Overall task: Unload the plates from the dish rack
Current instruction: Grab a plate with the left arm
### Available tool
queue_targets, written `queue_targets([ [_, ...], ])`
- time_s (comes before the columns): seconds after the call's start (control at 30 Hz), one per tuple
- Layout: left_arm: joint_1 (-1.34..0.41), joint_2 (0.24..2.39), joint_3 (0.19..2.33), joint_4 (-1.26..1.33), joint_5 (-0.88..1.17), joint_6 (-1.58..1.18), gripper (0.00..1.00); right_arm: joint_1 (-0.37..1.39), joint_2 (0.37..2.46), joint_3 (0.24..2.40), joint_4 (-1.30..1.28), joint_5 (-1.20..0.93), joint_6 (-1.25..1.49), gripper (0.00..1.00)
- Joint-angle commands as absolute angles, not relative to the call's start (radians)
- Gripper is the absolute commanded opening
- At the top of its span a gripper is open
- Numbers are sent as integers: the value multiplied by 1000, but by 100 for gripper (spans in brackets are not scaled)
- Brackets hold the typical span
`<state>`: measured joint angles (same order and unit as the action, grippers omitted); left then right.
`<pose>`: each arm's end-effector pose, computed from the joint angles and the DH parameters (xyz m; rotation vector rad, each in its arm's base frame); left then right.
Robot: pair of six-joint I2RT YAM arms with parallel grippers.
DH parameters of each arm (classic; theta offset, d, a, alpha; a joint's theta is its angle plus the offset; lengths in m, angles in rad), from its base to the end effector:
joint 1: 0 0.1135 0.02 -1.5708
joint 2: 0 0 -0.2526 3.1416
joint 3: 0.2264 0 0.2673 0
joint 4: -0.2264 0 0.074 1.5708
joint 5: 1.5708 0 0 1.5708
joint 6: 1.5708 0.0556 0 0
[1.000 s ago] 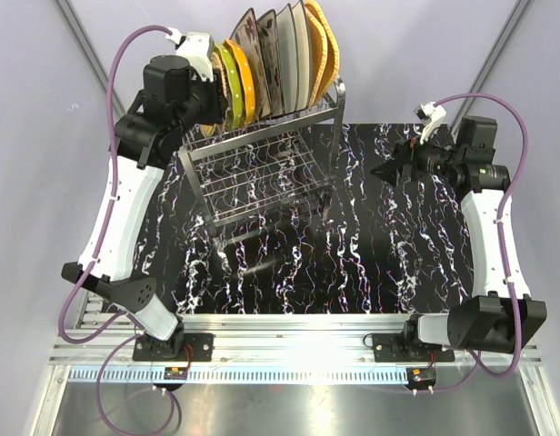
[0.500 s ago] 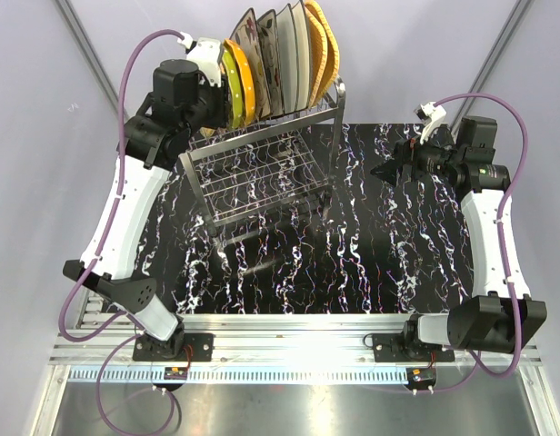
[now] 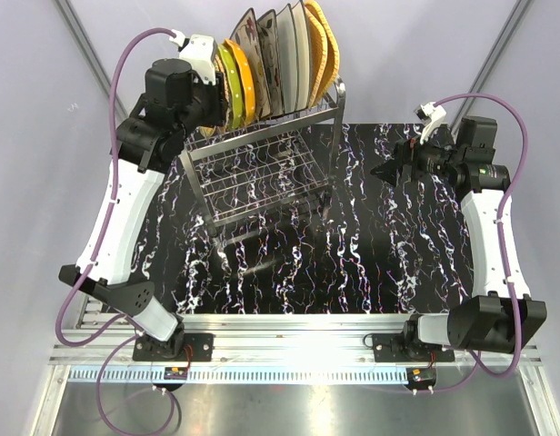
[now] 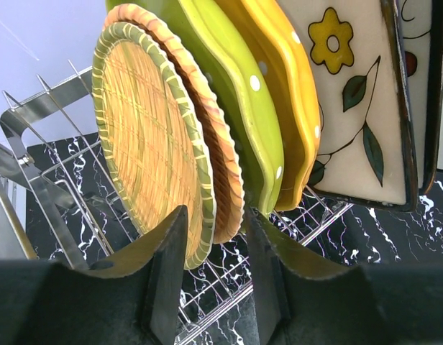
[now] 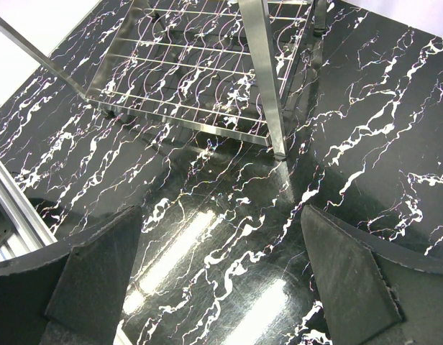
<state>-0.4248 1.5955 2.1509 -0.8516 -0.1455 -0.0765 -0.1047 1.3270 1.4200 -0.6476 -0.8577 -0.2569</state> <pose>0.3125 -0.1325 0.5167 0.2242 1.8556 -0.2110 0.3094 0.0098 0.3844 -0.6338 1.8783 0.6717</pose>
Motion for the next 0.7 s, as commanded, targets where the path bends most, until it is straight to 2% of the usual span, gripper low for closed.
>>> queue_targets([
  [0.0,-426,1557,2151,-811,-172,-66,38,-101,1318,1424,-614,-868,-258,100],
  [0.27,-426,1585,2151,-816,-187,-58,32,-101,1313,1422,-614,-867,-256,100],
  [0.67,-428,1634,2122,-784,-244,-8,29,-101,1313,1424,-615,-862,-259,100],
])
